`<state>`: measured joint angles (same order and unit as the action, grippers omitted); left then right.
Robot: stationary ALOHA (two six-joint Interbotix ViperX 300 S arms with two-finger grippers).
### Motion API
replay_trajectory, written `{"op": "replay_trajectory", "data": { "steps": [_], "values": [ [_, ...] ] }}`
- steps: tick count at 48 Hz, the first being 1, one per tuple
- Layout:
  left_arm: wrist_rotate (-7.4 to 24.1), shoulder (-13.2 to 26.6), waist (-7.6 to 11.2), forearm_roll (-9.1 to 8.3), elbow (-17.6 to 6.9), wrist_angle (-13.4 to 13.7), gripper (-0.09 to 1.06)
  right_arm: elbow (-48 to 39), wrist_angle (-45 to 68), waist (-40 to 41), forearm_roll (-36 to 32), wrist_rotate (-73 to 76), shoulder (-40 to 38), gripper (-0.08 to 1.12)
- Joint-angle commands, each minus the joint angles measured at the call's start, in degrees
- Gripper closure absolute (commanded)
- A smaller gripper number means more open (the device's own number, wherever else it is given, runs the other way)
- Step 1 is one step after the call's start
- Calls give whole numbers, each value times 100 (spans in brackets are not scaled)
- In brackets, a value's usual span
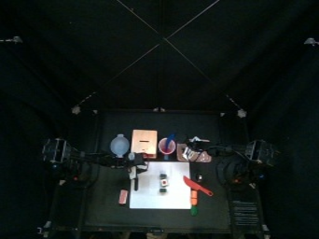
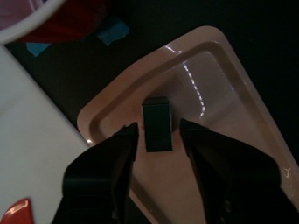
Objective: Place sushi on board then cut the sushi with the knife then place the pieces on the plate
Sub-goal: Place the 4 sushi pieces on the plate
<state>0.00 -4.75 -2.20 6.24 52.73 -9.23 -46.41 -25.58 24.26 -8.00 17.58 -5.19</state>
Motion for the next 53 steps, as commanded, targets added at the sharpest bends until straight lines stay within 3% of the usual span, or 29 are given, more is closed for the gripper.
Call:
{"op": "replay_trajectory", "data": {
  "steps": [1,12,24,53],
  "values": [
    [0,-26,-26,0,-62,-18,22,105,-132,-9,53,9,-369,21],
    [18,-26,-26,0,-105,-26,22,492,-334,-914,281,18,-765,19],
    [0,-26,-26,0,-114,-18,22,1020,-149,-1916,527,18,-387,10],
    [9,-26,-44,44,-97,-18,22,1687,220,-2522,571,-9,782,7]
  ]
}}
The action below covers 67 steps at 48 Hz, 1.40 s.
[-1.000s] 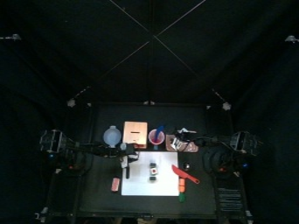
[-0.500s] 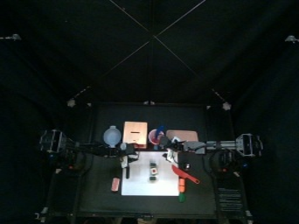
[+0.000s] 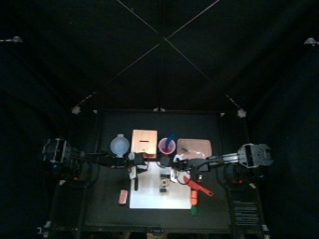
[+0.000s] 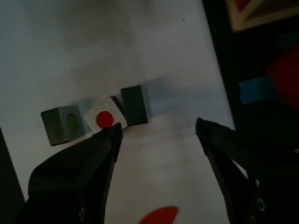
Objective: Place sushi on board then cut the sushi with the knife then place the pieces on the plate
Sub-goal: Place the 4 sushi pieces on the plate
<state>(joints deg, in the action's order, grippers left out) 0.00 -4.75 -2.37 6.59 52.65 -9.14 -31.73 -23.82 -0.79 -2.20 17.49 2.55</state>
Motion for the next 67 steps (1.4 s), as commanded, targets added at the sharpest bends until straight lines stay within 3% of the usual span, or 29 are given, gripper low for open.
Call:
{"op": "replay_trajectory", "data": {
  "steps": [1,19,36,53,67],
  "values": [
    [9,-26,-35,0,-88,-26,22,246,53,-26,-9,0,35,7],
    [26,-26,-35,-9,-53,-26,22,650,123,-53,-193,9,642,13],
    [18,-26,-35,-9,0,-35,22,686,53,-53,-185,18,738,42],
    [18,-26,-35,-9,-9,-26,22,44,-765,299,-167,26,-492,43],
    [18,-26,-35,-9,-18,-26,22,-1116,-1011,1380,-176,325,-1749,43]
  ]
}}
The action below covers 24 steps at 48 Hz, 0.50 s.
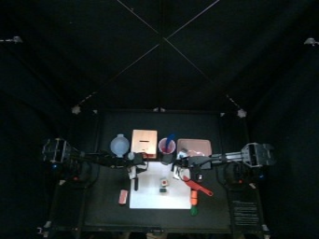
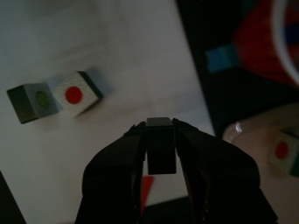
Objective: Place sushi on board then cut the sushi with the knife then place the pieces on the plate
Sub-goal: Place the 4 sushi pieces on the plate
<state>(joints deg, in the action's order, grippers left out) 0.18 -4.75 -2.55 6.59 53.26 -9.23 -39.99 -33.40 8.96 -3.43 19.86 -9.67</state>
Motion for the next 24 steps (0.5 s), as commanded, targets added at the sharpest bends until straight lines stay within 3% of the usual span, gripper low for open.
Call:
{"op": "replay_trajectory", "data": {
  "steps": [1,9,19,24],
  "values": [
    [0,-26,-18,0,-70,-18,22,-369,-62,483,-70,123,-589,43],
    [-9,-26,-35,0,-62,-18,22,-914,-26,1037,-299,149,-879,43],
    [-9,-9,-70,0,-97,-18,22,-1222,439,1468,-439,114,-554,41],
    [-9,0,-70,0,-105,-18,22,-1301,615,1635,-510,114,-387,35]
  ]
}}
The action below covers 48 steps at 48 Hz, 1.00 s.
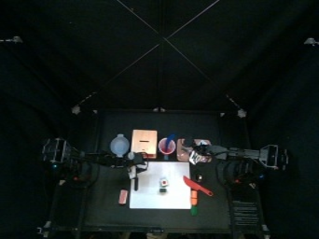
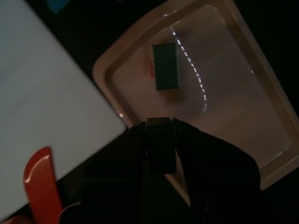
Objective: Place sushi on board then cut the sushi with the knife then place the pieces on the plate
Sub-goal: Place the 4 sushi pieces on the plate
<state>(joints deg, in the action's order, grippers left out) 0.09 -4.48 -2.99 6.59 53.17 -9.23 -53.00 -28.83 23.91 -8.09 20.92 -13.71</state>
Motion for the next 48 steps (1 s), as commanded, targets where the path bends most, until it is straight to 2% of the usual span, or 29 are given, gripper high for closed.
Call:
{"op": "replay_trajectory", "data": {
  "steps": [1,9,14,19,30,48],
  "values": [
    [0,-26,-26,0,-97,-18,22,-9,193,158,-62,9,26,33],
    [0,-26,-44,-9,-97,-18,22,35,325,202,-79,18,79,17],
    [0,-26,-53,0,-97,-18,22,97,255,176,-79,9,-62,12],
    [0,-26,-53,0,-97,-18,22,237,62,79,-53,-18,-281,12],
    [-9,-26,-62,0,-105,-18,22,888,-105,-940,-44,-35,-571,12],
    [-18,-26,-79,9,-105,-18,22,1336,132,-2364,-536,-62,114,12]
  ]
}}
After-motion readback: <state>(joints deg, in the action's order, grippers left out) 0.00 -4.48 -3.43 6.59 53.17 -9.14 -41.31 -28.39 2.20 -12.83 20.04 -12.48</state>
